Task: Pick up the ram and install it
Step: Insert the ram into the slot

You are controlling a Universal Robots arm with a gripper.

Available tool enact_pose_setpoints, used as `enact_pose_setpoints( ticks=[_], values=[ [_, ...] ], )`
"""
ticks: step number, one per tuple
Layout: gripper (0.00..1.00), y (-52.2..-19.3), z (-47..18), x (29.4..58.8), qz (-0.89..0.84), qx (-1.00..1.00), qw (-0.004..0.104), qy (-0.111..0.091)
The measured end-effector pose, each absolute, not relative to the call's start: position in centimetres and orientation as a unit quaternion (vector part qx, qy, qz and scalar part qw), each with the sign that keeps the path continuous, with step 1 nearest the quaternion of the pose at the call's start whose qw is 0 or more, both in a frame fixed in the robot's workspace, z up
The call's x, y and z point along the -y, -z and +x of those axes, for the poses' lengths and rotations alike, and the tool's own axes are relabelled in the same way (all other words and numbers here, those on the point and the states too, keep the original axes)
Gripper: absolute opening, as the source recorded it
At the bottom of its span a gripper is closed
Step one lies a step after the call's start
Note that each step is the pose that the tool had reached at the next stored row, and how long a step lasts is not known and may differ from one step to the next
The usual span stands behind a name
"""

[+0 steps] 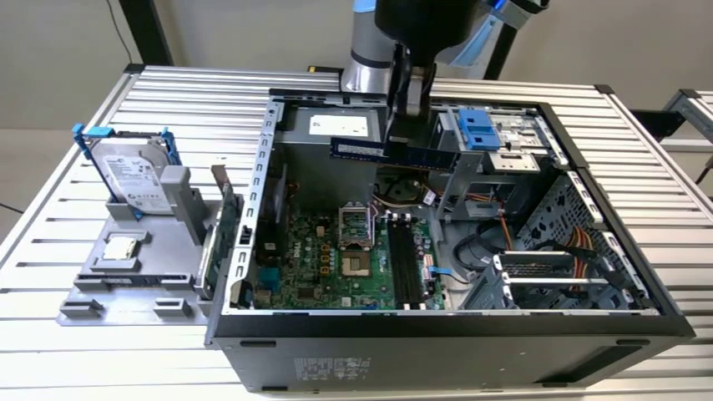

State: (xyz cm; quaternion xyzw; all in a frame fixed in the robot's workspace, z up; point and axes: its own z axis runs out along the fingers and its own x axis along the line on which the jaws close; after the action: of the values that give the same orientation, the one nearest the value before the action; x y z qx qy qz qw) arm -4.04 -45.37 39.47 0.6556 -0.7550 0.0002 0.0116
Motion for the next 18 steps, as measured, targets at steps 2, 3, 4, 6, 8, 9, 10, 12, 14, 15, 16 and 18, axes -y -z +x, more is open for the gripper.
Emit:
enact_pose_setpoints(
  ticks=[2,3,4,6,8,9,10,12,14,15,16,18],
  values=[
    [0.0,-39.47,-4.04,45.37,0.653,0.757,0.012,0.0],
    [0.0,-39.47,-4.04,45.37,0.652,0.758,0.012,0.0],
    [0.0,-39.47,-4.04,45.37,0.651,0.759,0.012,0.0],
    [0.0,-39.47,-4.04,45.37,0.649,0.761,0.012,0.0],
    [0.0,-39.47,-4.04,45.37,0.646,0.763,0.012,0.0],
    [0.0,-39.47,-4.04,45.37,0.645,0.764,0.012,0.0],
    [0.0,-39.47,-4.04,45.37,0.644,0.765,0.012,0.0],
    [0.0,-39.47,-4.04,45.37,0.641,0.767,0.012,0.0],
    [0.0,-39.46,-4.04,45.37,0.639,0.77,0.012,0.0],
    [0.0,-39.47,-4.04,45.37,0.637,0.771,0.012,0.0],
    [0.0,-39.47,-4.04,45.37,0.636,0.772,0.012,0.0],
    [0.0,-39.47,-4.04,45.37,0.633,0.774,0.012,0.0]
  ],
)
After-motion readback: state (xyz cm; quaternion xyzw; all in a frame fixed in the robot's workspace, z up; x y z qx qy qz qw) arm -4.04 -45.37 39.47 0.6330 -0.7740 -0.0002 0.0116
